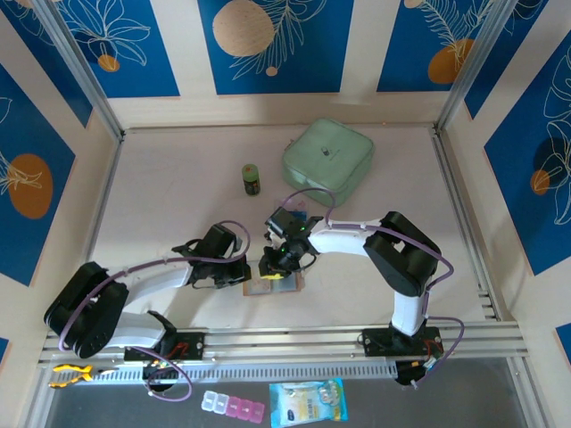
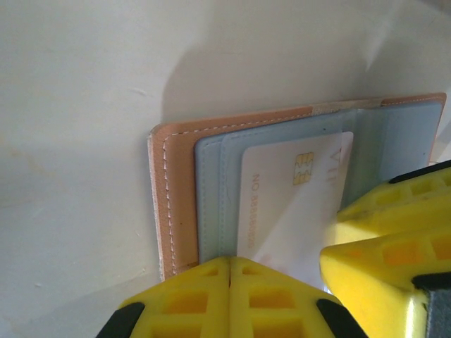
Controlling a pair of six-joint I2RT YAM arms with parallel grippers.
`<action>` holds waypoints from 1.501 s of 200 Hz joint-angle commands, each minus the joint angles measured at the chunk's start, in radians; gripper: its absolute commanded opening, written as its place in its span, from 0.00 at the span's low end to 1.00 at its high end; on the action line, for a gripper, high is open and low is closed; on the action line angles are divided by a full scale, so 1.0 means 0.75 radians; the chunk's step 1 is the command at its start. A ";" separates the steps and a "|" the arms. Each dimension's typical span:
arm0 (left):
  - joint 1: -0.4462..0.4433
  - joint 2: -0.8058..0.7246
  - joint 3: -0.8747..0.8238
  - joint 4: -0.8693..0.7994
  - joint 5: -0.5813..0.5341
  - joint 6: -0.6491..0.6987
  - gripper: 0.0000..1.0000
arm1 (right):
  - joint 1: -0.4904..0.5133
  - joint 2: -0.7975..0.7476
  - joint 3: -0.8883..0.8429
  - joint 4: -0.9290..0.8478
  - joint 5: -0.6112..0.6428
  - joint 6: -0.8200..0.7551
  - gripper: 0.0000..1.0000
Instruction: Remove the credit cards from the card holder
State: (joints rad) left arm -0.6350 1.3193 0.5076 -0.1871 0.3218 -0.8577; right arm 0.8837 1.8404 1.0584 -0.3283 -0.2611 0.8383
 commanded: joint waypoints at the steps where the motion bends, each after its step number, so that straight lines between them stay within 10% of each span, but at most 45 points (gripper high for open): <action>1: 0.013 0.023 -0.014 -0.013 0.009 0.000 0.04 | -0.001 0.020 0.021 0.008 -0.071 -0.017 0.24; 300: -0.027 0.016 0.072 -0.039 0.070 -0.014 0.00 | -0.025 -0.096 0.019 -0.143 0.039 -0.047 0.26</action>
State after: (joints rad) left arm -0.6468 1.3041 0.5644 -0.2379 0.3511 -0.8585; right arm 0.8726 1.7931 1.0916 -0.4320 -0.2131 0.7864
